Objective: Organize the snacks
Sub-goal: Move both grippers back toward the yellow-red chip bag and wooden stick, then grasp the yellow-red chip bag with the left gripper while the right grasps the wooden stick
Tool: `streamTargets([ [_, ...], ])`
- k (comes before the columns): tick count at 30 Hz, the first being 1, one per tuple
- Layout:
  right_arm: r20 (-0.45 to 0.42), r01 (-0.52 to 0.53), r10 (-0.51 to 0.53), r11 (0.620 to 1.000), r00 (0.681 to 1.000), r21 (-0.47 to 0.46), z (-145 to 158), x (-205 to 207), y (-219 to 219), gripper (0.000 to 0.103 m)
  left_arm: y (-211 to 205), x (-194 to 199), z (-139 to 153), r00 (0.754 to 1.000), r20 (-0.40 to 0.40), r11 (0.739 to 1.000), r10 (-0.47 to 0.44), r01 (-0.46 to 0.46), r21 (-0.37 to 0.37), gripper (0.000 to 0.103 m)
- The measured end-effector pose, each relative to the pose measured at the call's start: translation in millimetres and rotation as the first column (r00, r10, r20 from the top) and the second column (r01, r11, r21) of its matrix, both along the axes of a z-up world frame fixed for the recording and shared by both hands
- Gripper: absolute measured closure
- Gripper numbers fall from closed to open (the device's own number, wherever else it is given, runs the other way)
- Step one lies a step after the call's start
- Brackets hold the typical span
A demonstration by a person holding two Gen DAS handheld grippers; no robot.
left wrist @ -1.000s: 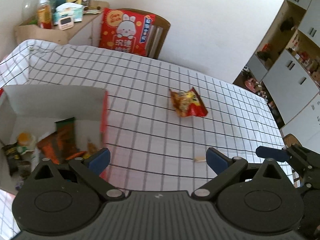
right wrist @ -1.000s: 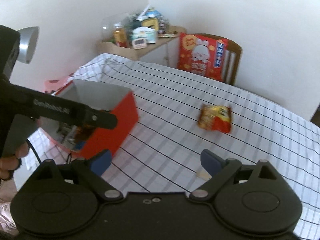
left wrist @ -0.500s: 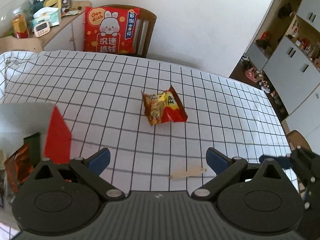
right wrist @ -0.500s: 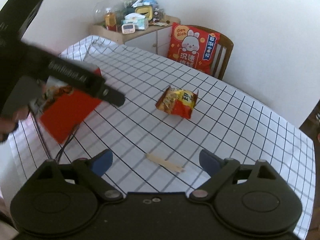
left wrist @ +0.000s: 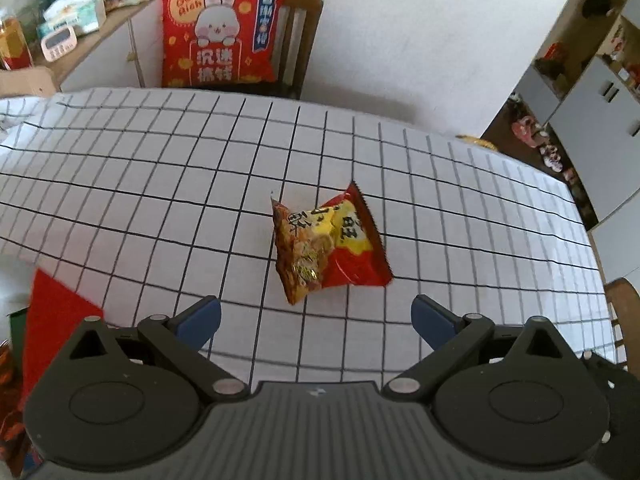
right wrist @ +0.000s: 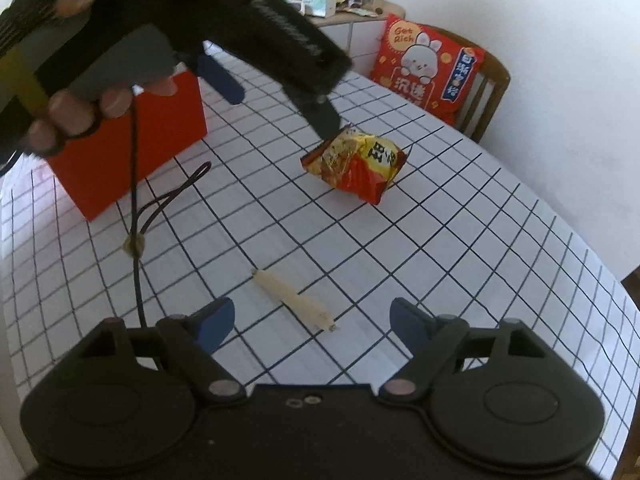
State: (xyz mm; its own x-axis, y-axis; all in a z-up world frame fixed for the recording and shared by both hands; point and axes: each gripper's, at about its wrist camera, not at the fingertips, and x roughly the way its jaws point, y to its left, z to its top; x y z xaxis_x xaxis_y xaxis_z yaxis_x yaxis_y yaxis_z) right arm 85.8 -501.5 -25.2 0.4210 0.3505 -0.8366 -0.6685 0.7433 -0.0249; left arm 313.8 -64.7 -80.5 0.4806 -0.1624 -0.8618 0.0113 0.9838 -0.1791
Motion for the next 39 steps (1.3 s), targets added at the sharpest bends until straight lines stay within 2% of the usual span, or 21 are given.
streamTargets([
  [6,-0.027,-0.021,0.02,0.999,0.999,-0.029,-24.0,22.2,7.3,0.025,3.9,33.1,-26.8,0.997,-0.071,0.998,-0.012,0.008,-0.056,0.001],
  [10,-0.05,-0.04,0.038,0.998,0.998,-0.045,-40.1,31.4,13.8,0.031,4.4,42.7,-44.8,0.996,-0.092,1.0,0.007,-0.01,-0.029,0.002],
  [15,-0.051,-0.102,0.099,0.993,0.994,-0.067,-52.7,33.6,26.2,0.04,5.4,49.6,-59.8,0.993,-0.115,0.999,0.005,-0.011,-0.05,0.002],
  [20,-0.046,-0.19,0.186,0.976,0.981,-0.108,-62.4,28.0,37.1,0.05,5.1,56.6,-74.6,0.99,-0.144,0.998,-0.004,-0.004,-0.057,0.02],
  [23,-0.055,-0.188,0.184,0.979,0.981,-0.079,-63.0,29.3,36.1,0.055,7.2,60.2,-82.6,0.988,-0.157,0.997,-0.009,-0.003,-0.075,0.028],
  [25,-0.07,-0.185,0.181,0.981,0.981,-0.054,-62.7,29.6,34.8,0.063,6.2,60.9,-84.3,0.987,-0.162,0.996,-0.014,0.0,-0.084,0.03],
  [27,-0.075,-0.19,0.187,0.981,0.98,-0.039,-62.4,26.8,34.3,0.073,4.7,59.1,-84.0,0.986,-0.163,0.996,-0.023,0.008,-0.094,0.036],
  [29,-0.073,-0.19,0.187,0.981,0.98,-0.032,-62.2,23.0,33.6,0.079,5.3,58.8,-85.4,0.985,-0.171,0.994,-0.028,0.01,-0.107,0.043],
  [30,-0.072,-0.185,0.183,0.982,0.98,-0.028,-61.8,21.4,32.8,0.082,5.1,58.1,-86.1,0.984,-0.173,0.993,-0.03,0.01,-0.114,0.046],
  [32,-0.07,-0.166,0.164,0.986,0.984,-0.02,-61.4,19.5,30.5,0.087,5.1,56.5,-86.8,0.984,-0.173,0.991,-0.035,0.012,-0.13,0.059],
  [33,-0.071,-0.151,0.149,0.988,0.986,-0.015,-61.2,18.9,29.4,0.091,5.0,55.4,-86.5,0.985,-0.171,0.991,-0.037,0.014,-0.137,0.06],
  [37,-0.082,-0.067,0.067,0.998,0.994,0.006,-61.4,19.2,25.0,0.094,4.2,54.3,-81.4,0.987,-0.158,0.99,-0.038,0.016,-0.141,0.075],
  [38,-0.084,-0.044,0.045,0.999,0.995,0.013,-60.6,18.6,23.7,0.094,4.9,53.1,-78.7,0.987,-0.154,0.99,-0.038,0.016,-0.142,0.085],
  [39,-0.085,-0.015,0.017,1.0,0.996,0.022,-60.5,17.3,23.2,0.095,5.0,51.2,-77.1,0.988,-0.147,0.991,-0.037,0.017,-0.135,0.089],
])
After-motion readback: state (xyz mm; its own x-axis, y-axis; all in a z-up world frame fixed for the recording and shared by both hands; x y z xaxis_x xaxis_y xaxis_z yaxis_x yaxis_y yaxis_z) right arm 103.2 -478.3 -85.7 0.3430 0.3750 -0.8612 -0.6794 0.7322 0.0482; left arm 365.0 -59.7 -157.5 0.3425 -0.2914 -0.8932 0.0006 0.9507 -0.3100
